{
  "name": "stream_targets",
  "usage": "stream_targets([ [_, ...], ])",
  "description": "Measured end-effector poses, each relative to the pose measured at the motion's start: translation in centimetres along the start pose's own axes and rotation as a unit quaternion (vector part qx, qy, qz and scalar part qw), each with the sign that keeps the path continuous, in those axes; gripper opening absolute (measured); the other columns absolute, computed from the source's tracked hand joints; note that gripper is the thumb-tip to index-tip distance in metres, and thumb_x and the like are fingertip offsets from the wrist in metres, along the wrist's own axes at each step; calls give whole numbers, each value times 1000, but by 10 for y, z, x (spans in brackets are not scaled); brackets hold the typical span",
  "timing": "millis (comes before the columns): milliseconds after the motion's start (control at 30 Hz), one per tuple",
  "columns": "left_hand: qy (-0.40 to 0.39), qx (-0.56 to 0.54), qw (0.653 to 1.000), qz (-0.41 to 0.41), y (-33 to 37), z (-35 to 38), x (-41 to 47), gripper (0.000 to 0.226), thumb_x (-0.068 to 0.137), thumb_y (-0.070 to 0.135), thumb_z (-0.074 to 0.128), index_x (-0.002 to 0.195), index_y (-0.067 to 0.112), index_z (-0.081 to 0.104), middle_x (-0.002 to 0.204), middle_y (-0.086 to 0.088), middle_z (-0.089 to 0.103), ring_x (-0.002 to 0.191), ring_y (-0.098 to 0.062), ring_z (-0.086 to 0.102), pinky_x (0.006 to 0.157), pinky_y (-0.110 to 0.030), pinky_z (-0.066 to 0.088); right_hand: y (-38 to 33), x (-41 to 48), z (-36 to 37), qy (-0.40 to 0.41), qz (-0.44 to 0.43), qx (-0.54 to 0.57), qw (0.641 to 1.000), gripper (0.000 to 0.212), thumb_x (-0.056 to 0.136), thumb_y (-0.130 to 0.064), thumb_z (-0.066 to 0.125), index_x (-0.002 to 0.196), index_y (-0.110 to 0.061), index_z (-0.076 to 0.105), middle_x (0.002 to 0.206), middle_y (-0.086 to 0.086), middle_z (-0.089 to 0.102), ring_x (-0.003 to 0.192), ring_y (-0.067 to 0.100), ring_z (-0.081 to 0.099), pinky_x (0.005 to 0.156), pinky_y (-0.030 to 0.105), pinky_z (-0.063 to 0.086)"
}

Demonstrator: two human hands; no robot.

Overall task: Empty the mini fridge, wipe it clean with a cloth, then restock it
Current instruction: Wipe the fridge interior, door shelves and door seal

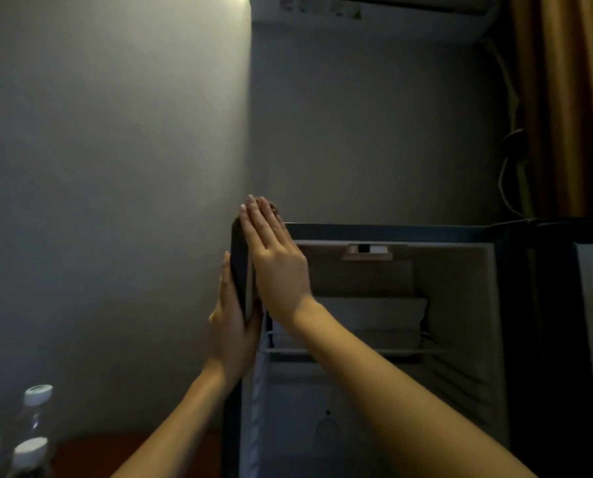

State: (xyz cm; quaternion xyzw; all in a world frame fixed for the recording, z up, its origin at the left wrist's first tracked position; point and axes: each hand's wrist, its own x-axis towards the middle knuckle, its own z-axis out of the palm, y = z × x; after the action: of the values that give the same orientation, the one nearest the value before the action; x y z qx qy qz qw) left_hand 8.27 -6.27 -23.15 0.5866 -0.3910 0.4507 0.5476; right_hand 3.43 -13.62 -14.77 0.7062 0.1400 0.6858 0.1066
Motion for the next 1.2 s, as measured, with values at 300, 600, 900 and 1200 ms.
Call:
stream_targets([
  [300,2,52,999,6,2,2,-1,76,95,13,54,153,10,4,155,6,7,133,-13,27,104,-31,32,129,-66,-93,48,70,-130,988,57,87,8,28,141,-1,46,148,13,41,140,27,35,113,41,35],
  [600,14,97,995,17,-1,4,-4,76,96,21,49,153,9,2,160,-13,13,133,-43,40,95,-50,44,185,-96,-130,80,221,-154,960,60,89,11,15,145,4,34,155,16,28,145,26,19,117,45,25],
  [900,33,101,994,30,5,7,-7,72,98,20,48,153,5,4,159,-15,15,127,-42,46,87,-39,46,112,-58,-83,82,183,-14,980,70,79,11,20,145,-2,39,154,11,34,145,21,24,121,24,10],
  [1200,26,5,999,-29,13,2,-18,78,97,55,34,155,15,0,160,-1,16,135,10,31,109,-14,30,-18,1,-6,-16,46,103,993,58,90,-22,25,136,0,51,145,14,47,138,28,39,115,34,24],
])
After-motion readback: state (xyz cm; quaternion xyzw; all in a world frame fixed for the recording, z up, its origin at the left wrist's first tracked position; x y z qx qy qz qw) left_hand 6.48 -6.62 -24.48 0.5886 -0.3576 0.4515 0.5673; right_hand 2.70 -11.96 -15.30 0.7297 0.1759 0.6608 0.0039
